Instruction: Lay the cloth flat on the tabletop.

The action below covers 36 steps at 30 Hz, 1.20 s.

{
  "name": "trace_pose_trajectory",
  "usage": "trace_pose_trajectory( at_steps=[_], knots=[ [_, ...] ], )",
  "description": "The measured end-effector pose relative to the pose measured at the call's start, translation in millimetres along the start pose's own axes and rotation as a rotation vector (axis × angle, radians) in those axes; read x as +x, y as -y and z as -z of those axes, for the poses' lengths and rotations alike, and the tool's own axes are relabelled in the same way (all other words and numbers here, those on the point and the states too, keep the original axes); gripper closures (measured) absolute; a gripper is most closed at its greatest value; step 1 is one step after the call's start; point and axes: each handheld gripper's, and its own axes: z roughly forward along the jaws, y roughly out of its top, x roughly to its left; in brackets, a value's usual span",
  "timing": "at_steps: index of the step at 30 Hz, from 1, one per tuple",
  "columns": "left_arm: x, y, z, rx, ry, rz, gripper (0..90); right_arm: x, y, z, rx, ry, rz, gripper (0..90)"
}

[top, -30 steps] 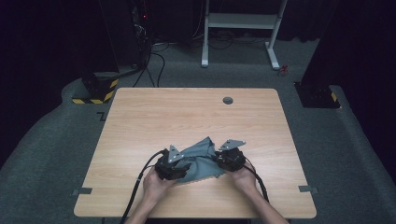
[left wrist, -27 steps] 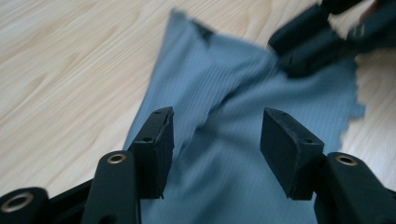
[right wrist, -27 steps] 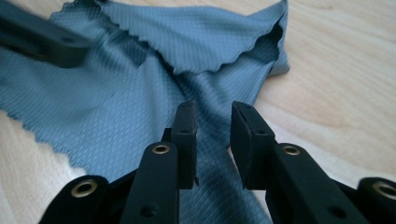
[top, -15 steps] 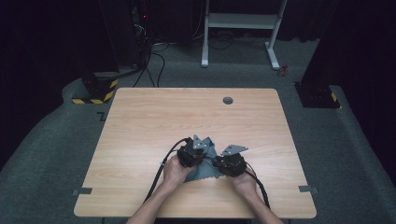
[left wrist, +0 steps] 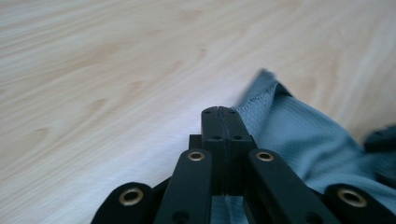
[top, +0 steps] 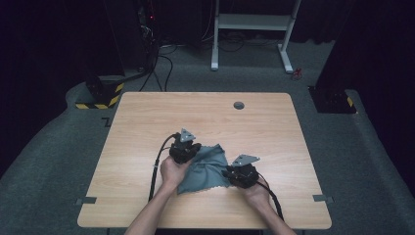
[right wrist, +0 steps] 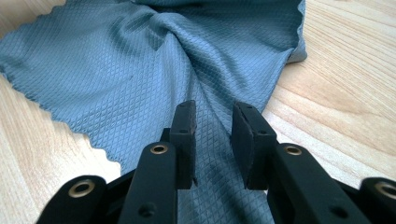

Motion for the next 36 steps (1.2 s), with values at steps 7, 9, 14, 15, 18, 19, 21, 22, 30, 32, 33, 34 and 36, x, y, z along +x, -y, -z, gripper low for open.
trace_pose_trajectory(
  at_steps=[7, 9, 14, 15, 18, 19, 21, 22, 30, 32, 33, 34, 36],
  knots=[
    [27.4, -13.9, 8.3, 0.006, -0.090, 0.012, 90.0, 4.2, 1.6, 5.1, 0.007, -0.003, 0.023, 70.9],
    [35.8, -17.6, 6.4, 0.028, -0.120, 0.015, 90.0, 5.3, 2.4, 6.4, 0.004, -0.003, 0.023, 71.0],
    [55.4, -15.1, -6.7, 0.090, -0.169, 0.050, 90.0, 5.2, 1.9, 11.4, -0.009, -0.002, 0.021, 71.2],
    [60.1, -11.7, -10.5, 0.105, -0.184, 0.064, 90.0, 4.4, 1.5, 15.1, -0.019, 0.002, 0.014, 71.2],
    [61.3, -6.4, -13.1, 0.109, -0.178, 0.097, 89.4, 1.3, 1.0, 19.6, -0.036, 0.006, 0.001, 71.1],
    [59.5, -4.3, -13.0, 0.106, -0.177, 0.106, 87.3, -0.3, 0.8, 20.5, -0.041, 0.009, -0.002, 71.0],
    [55.4, -1.0, -9.2, 0.092, -0.158, 0.096, 71.3, -6.5, -0.1, 21.7, -0.050, 0.019, -0.029, 70.7],
    [53.2, 0.1, -6.3, 0.083, -0.153, 0.088, 71.3, -6.5, -0.1, 21.7, -0.050, 0.019, -0.029, 70.7],
    [14.9, 29.0, 27.9, 0.042, -0.095, -0.001, 51.9, -19.5, -7.1, 8.1, -0.038, 0.001, -0.109, 70.7],
    [8.4, 41.7, 32.0, 0.048, -0.088, -0.008, 51.6, -19.5, -10.0, 3.7, -0.034, -0.005, -0.113, 70.7],
    [5.8, 46.9, 32.5, 0.053, -0.087, -0.009, 51.2, -18.7, -12.2, 0.3, -0.026, -0.005, -0.110, 70.9],
    [4.0, 51.8, 33.0, 0.057, -0.086, -0.012, 50.8, -18.0, -13.7, -2.5, -0.019, -0.004, -0.108, 71.2],
    [1.8, 59.8, 33.5, 0.060, -0.076, -0.005, 50.1, -17.8, -16.2, -8.0, 0.004, -0.007, -0.108, 74.2]
  ],
)
